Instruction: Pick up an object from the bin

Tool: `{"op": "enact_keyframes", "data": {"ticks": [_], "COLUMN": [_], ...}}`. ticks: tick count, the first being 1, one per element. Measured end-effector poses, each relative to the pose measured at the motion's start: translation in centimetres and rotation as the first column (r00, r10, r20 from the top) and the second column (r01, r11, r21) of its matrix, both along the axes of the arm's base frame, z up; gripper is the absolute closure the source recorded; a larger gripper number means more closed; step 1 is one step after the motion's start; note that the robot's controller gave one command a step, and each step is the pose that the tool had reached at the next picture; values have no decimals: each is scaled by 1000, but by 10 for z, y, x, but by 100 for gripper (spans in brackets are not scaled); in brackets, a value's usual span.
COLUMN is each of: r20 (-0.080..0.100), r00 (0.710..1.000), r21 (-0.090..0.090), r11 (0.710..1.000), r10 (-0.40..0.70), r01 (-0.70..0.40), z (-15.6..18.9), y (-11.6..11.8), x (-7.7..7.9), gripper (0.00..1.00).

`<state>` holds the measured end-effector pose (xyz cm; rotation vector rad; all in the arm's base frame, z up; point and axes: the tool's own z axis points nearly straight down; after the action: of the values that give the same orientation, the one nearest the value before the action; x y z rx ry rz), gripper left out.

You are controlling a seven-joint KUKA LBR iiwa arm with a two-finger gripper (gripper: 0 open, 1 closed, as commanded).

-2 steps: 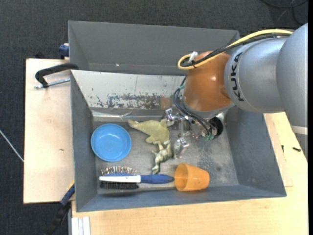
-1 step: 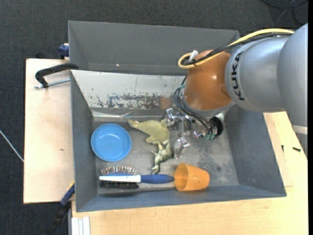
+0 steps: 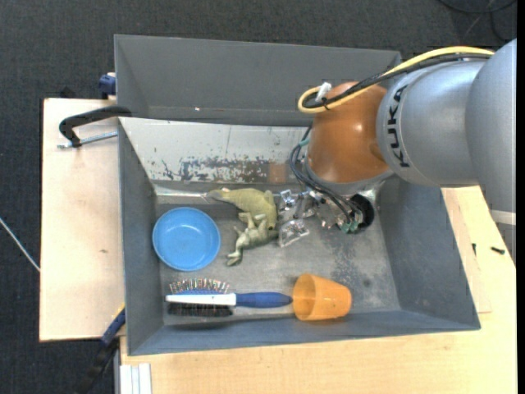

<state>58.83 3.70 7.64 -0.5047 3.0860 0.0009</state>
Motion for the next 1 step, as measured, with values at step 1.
{"op": "enact_keyframes", "data": {"ticks": [1], "r20": [-6], "r00": [1000], "r21": [-1], "r11": [1000], "r10": [0], "r01": [0], "z": [25], "y": [1], "x": [2], "gripper": [100]}}
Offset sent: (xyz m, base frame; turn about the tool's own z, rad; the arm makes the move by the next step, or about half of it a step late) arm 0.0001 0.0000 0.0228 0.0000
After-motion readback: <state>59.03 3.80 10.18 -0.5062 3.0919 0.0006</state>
